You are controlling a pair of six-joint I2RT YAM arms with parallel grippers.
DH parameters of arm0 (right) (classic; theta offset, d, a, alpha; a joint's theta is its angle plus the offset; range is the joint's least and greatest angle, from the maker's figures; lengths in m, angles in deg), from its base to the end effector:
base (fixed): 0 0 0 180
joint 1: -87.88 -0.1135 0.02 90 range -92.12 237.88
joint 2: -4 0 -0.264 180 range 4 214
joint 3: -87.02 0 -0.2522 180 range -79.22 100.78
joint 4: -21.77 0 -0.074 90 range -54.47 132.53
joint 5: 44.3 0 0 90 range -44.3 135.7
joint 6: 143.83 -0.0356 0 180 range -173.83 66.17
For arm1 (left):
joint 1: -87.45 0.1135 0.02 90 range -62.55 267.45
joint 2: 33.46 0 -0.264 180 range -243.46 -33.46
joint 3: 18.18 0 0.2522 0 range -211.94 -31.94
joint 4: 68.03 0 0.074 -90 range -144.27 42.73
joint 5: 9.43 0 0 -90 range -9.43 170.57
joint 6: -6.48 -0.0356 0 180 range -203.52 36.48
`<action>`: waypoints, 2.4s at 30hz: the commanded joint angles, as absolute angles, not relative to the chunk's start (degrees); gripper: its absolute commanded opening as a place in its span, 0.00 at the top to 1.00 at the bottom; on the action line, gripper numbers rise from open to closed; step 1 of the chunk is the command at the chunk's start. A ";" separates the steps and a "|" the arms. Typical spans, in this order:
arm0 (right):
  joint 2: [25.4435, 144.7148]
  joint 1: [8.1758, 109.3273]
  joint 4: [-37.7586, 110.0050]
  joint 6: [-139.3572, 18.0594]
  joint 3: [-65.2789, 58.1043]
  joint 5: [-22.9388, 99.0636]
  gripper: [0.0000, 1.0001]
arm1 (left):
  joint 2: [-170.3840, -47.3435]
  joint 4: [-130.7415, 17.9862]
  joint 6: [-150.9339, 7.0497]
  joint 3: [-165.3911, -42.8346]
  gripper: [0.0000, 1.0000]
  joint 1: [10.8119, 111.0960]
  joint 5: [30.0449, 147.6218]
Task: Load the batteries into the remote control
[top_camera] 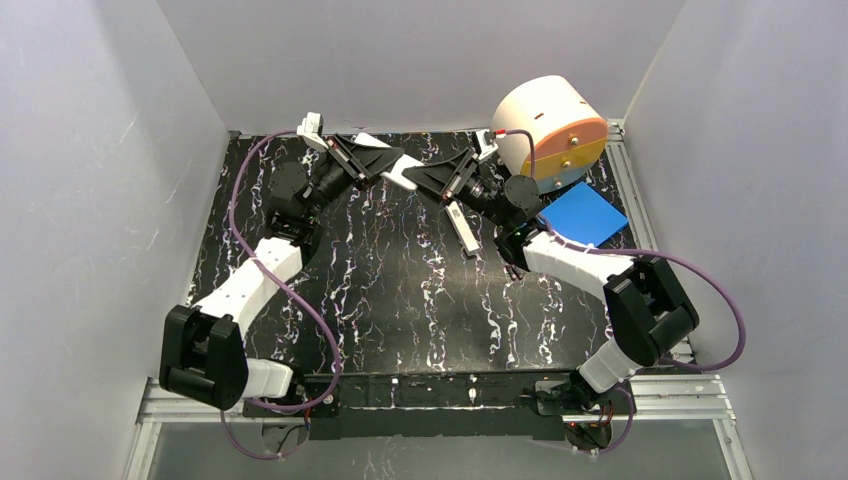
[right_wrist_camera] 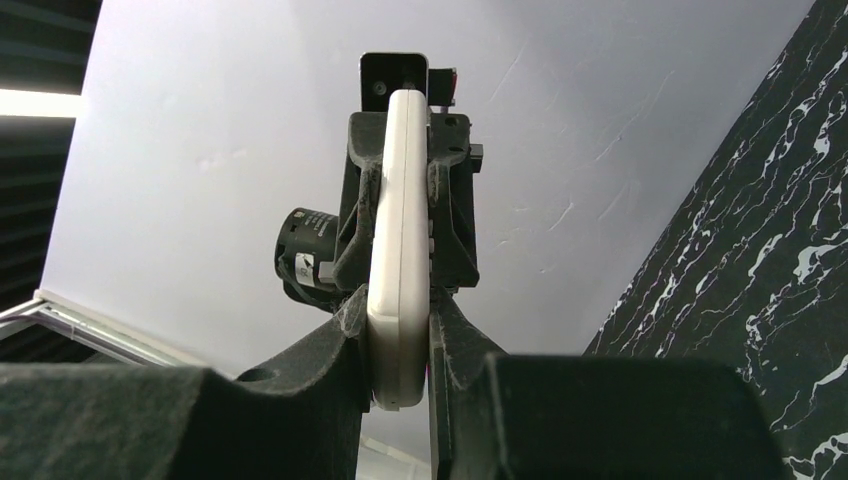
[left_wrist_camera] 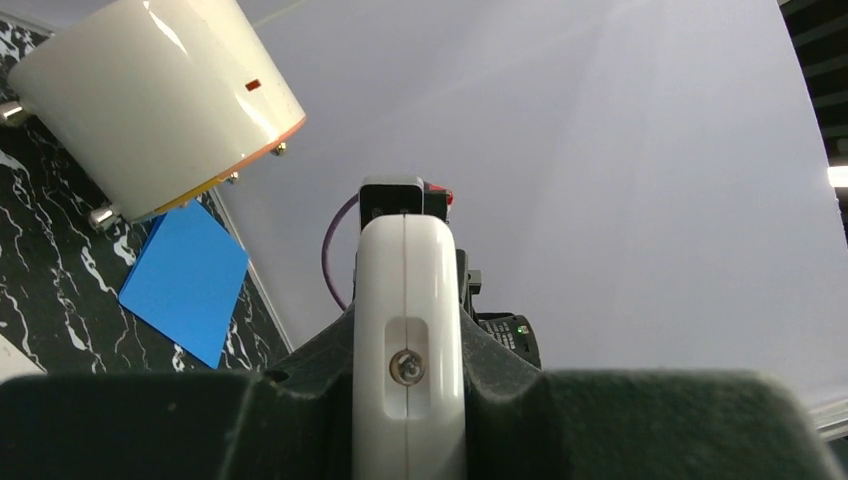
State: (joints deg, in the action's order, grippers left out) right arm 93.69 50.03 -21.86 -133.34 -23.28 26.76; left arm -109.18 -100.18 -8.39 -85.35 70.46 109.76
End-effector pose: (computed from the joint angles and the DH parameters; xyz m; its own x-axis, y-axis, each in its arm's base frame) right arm 0.2726 0.2265 0.3345 -0.7439 0.5998 -0.2948 -0.4597 -0.1392 0.8771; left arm 0.2824 -0.1044 0.3739 -0.5614 -0.7107 -0.4239 0.5452 0.0677 -0.8356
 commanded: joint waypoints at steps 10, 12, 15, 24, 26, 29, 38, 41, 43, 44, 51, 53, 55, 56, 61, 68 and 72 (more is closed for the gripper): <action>97.03 53.19 -27.22 -133.92 -23.50 21.71 0.76 | -108.22 -112.19 -4.19 -85.51 1.00 73.83 105.81; 95.77 52.95 -18.18 -130.85 -21.92 23.87 0.71 | -109.12 -112.19 -5.18 -85.98 1.00 73.68 107.45; 95.81 52.24 -11.41 -129.01 -18.67 25.21 0.62 | -110.06 -112.00 -7.61 -85.86 1.00 72.96 109.40; 97.13 51.84 -9.23 -130.04 -14.12 24.92 0.42 | -111.33 -111.44 -9.43 -84.83 1.00 72.31 111.82; 96.76 51.84 -8.59 -130.38 -14.08 24.78 0.45 | -111.10 -111.05 -10.30 -84.40 1.00 72.25 111.50; 95.23 51.91 -5.48 -129.96 -14.11 24.95 0.48 | -111.00 -109.43 -12.38 -84.45 1.00 72.27 111.61; 92.98 52.10 12.82 -128.28 -9.61 23.97 0.44 | -110.50 -102.10 -20.60 -86.08 1.00 72.25 115.56; 92.74 52.03 14.37 -128.37 -9.06 23.57 0.43 | -110.68 -101.76 -21.32 -85.92 1.00 72.25 115.71; 92.33 52.03 16.16 -127.57 -8.87 23.83 0.42 | -110.65 -101.49 -21.68 -85.87 1.00 72.26 115.43; 91.94 52.13 16.26 -127.16 -9.16 23.96 0.41 | -110.78 -101.40 -21.65 -85.94 1.00 72.29 115.34; 90.15 52.37 16.71 -125.30 -10.25 24.10 0.62 | -110.92 -100.78 -21.43 -85.91 1.00 72.25 114.85; 89.60 52.30 17.95 -124.34 -10.06 24.65 0.59 | -111.09 -100.74 -21.52 -86.06 1.00 72.25 115.02; 89.06 52.39 18.89 -124.00 -10.17 25.00 0.49 | -111.35 -100.69 -21.67 -86.08 1.00 72.25 114.98; 88.89 52.45 18.91 -124.00 -10.26 24.77 0.45 | -111.53 -100.62 -21.83 -86.15 1.00 72.25 114.94; 88.54 52.63 18.02 -124.88 -11.38 23.94 0.41 | -112.40 -100.21 -22.36 -86.81 1.00 72.25 115.24; 88.02 53.16 19.43 -125.66 -11.81 23.17 0.46 | -113.40 -98.66 -23.90 -87.48 1.00 72.25 114.80; 87.74 53.47 21.24 -125.47 -11.81 22.72 0.51 | -114.22 -97.96 -24.83 -87.83 1.00 72.25 114.46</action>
State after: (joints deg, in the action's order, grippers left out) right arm 90.56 53.01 20.20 -125.54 -11.63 23.44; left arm -114.06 -97.85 -22.68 -85.26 72.32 114.22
